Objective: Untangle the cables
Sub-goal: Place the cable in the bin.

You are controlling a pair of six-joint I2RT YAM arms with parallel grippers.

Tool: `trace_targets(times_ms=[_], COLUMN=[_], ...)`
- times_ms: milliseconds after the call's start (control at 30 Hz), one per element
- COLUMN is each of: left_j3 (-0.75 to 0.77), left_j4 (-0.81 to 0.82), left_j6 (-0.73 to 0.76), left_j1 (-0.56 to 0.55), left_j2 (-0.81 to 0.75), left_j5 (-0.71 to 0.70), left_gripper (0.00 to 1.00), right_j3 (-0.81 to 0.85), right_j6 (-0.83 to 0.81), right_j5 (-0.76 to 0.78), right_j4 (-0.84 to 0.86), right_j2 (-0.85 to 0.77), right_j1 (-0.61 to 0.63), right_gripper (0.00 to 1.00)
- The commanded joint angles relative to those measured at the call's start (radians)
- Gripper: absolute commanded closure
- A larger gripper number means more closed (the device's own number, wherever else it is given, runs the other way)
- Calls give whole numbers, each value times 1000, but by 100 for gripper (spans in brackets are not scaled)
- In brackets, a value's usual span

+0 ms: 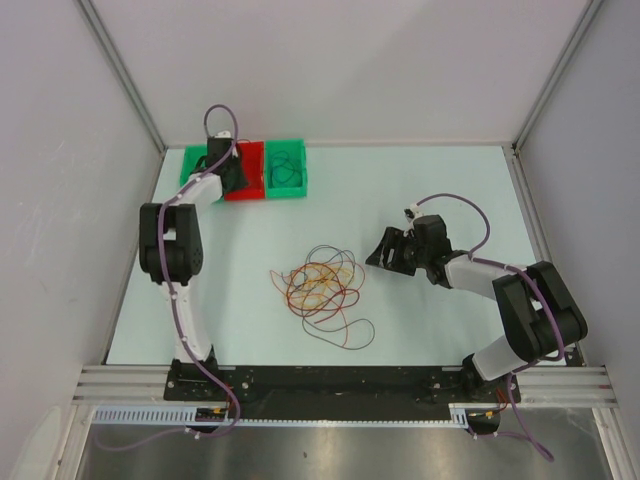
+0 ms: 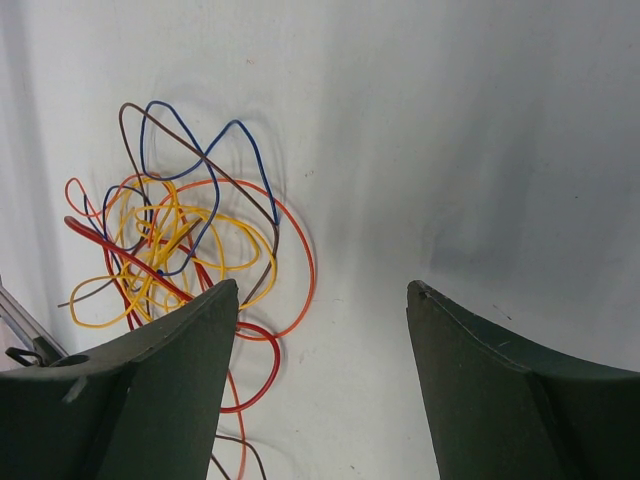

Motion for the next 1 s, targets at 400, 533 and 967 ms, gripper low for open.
trace_targets(times_ms=[400,533,967], left_j3=[384,389,352], left_j4=[-332,-328,-343], left_j6=[47,38,43], left_j1=[4,6,6], left_j2=[233,235,112], left_j5=[103,99,78], left_gripper=[100,98,53], right_j3=[-4,-4,-9], right_j6=[-10,-10,-8], right_j5=[-14,-17,-22], right_j4=[44,45,48], right_j2=[6,7,1], right_j1=[-11,-11,-14], right_gripper=[28,28,28])
